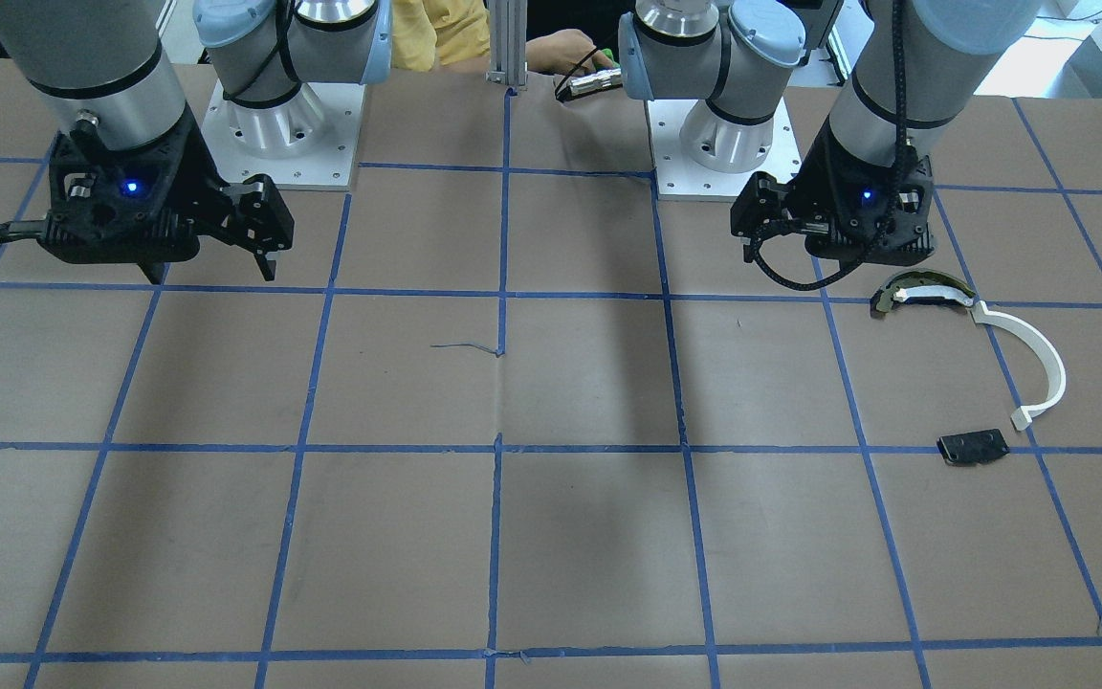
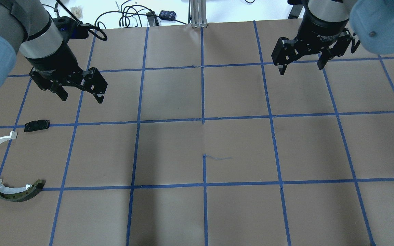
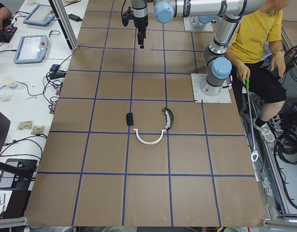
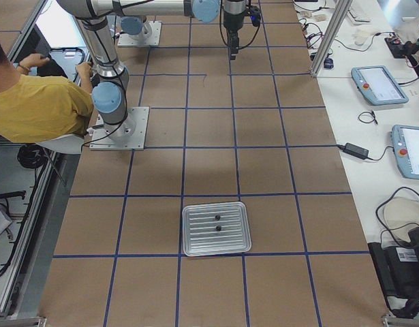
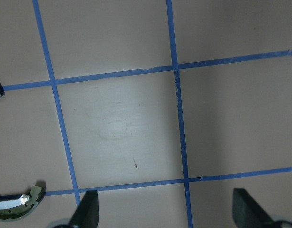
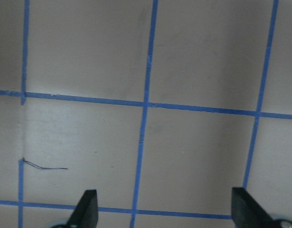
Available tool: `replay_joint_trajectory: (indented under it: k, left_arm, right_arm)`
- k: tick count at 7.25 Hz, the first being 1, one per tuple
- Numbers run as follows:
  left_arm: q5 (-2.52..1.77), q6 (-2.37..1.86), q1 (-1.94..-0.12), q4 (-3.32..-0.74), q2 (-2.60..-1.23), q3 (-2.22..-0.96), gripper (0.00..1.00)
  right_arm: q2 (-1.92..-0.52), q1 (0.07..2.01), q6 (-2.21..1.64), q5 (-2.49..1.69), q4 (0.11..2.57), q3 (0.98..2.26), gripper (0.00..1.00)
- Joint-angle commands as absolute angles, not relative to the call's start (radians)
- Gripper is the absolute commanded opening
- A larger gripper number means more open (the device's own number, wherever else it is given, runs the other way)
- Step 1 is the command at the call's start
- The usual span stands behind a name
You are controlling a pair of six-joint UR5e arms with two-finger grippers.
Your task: Place bearing gear from tray to pile
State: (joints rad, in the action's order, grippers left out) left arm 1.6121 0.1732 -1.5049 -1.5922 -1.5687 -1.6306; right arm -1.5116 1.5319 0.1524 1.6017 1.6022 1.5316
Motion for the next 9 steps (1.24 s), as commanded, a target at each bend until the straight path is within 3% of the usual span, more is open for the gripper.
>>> replay_joint_trajectory:
  k: [1, 5, 9]
  left_arm:
    - [1.612, 0.173, -1.505, -1.592, -1.569, -1.631, 1.0]
    - [1.611, 0.172, -1.509, -1.578, -1.577, -1.631, 1.0]
    - [1.612, 0.173, -1.506, -1.572, -1.574, -1.629, 1.0]
  right_arm:
    - [-1.506, 1.243, 0.565, 1.588, 1.614, 1.58, 1.0]
    - [-1.318, 0.785, 1.345, 1.6, 1.992, 1.736, 1.0]
    - [-1.116, 0.64, 1.823, 1.605, 2.198, 1.73, 1.0]
